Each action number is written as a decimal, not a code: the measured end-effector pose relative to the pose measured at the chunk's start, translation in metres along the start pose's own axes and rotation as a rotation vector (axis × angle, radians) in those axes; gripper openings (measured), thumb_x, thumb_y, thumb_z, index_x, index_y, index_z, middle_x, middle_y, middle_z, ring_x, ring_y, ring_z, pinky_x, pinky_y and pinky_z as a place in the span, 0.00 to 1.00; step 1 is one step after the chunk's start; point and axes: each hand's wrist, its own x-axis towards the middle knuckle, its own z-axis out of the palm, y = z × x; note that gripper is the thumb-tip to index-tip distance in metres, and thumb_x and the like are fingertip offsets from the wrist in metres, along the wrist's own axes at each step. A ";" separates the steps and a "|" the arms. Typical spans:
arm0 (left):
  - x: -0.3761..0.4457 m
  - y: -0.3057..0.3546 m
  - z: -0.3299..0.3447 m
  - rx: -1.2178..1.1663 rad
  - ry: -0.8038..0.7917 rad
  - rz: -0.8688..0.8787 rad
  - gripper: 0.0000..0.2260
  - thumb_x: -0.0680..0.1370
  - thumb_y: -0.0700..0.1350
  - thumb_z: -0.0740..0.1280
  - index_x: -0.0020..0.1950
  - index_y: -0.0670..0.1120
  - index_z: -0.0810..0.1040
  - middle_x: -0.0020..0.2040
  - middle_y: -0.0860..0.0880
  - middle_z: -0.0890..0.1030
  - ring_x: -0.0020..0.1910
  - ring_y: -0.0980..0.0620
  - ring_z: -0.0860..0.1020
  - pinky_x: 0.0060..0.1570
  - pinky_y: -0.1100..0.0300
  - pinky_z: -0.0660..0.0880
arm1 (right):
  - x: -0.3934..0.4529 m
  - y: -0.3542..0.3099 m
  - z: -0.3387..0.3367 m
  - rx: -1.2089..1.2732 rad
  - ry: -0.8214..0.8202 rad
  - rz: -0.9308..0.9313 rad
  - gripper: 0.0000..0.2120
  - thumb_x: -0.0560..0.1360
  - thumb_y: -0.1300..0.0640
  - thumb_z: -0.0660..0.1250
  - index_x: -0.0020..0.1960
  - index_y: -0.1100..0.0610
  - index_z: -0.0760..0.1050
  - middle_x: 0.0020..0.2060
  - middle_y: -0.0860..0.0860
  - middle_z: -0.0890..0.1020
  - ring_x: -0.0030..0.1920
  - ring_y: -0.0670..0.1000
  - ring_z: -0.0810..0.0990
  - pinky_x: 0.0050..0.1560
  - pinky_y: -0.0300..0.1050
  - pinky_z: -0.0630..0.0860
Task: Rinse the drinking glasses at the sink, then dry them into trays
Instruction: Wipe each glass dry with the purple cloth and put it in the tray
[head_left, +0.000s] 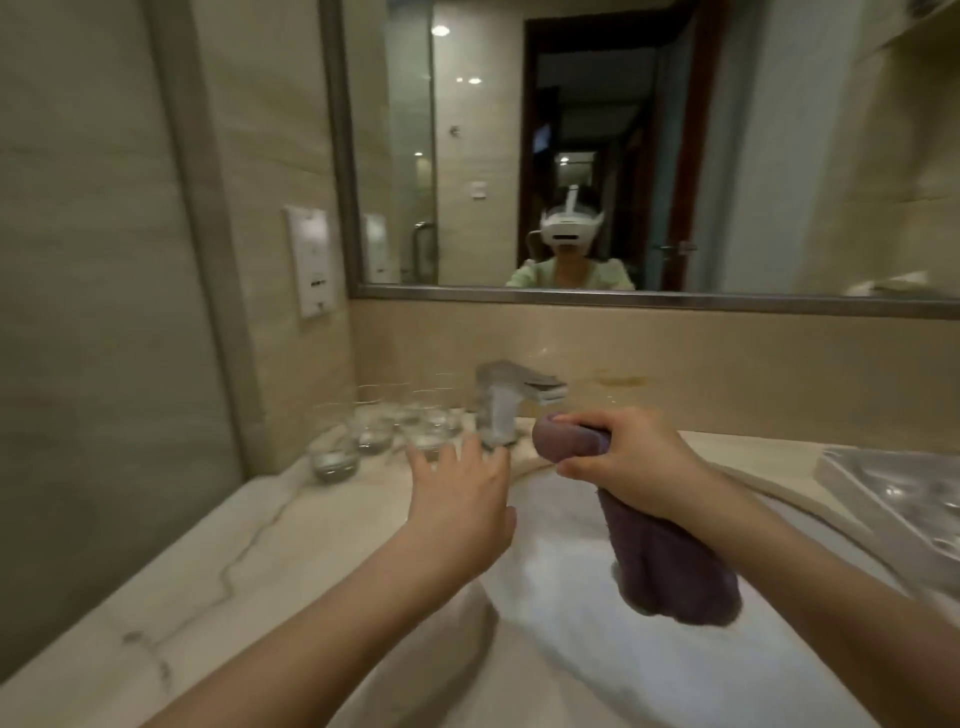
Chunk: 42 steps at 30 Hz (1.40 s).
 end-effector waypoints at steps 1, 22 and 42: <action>0.000 -0.014 0.001 0.000 -0.004 -0.035 0.22 0.80 0.55 0.60 0.71 0.49 0.62 0.68 0.45 0.65 0.68 0.42 0.66 0.69 0.37 0.53 | 0.009 -0.009 0.010 0.010 -0.008 -0.027 0.21 0.69 0.54 0.74 0.60 0.42 0.78 0.49 0.38 0.80 0.53 0.43 0.77 0.50 0.37 0.69; 0.093 -0.193 0.067 -0.138 -0.124 -0.450 0.44 0.76 0.64 0.62 0.79 0.44 0.42 0.72 0.35 0.61 0.71 0.37 0.61 0.66 0.41 0.63 | 0.163 -0.102 0.168 0.052 0.024 -0.156 0.22 0.71 0.56 0.69 0.64 0.45 0.77 0.59 0.48 0.81 0.61 0.53 0.77 0.55 0.42 0.70; 0.036 -0.106 0.003 -1.405 0.376 -0.240 0.49 0.64 0.47 0.80 0.76 0.60 0.54 0.62 0.48 0.71 0.58 0.51 0.76 0.62 0.52 0.74 | 0.072 -0.044 0.070 0.552 0.332 -0.309 0.23 0.72 0.60 0.73 0.65 0.47 0.75 0.56 0.44 0.80 0.55 0.44 0.79 0.59 0.43 0.76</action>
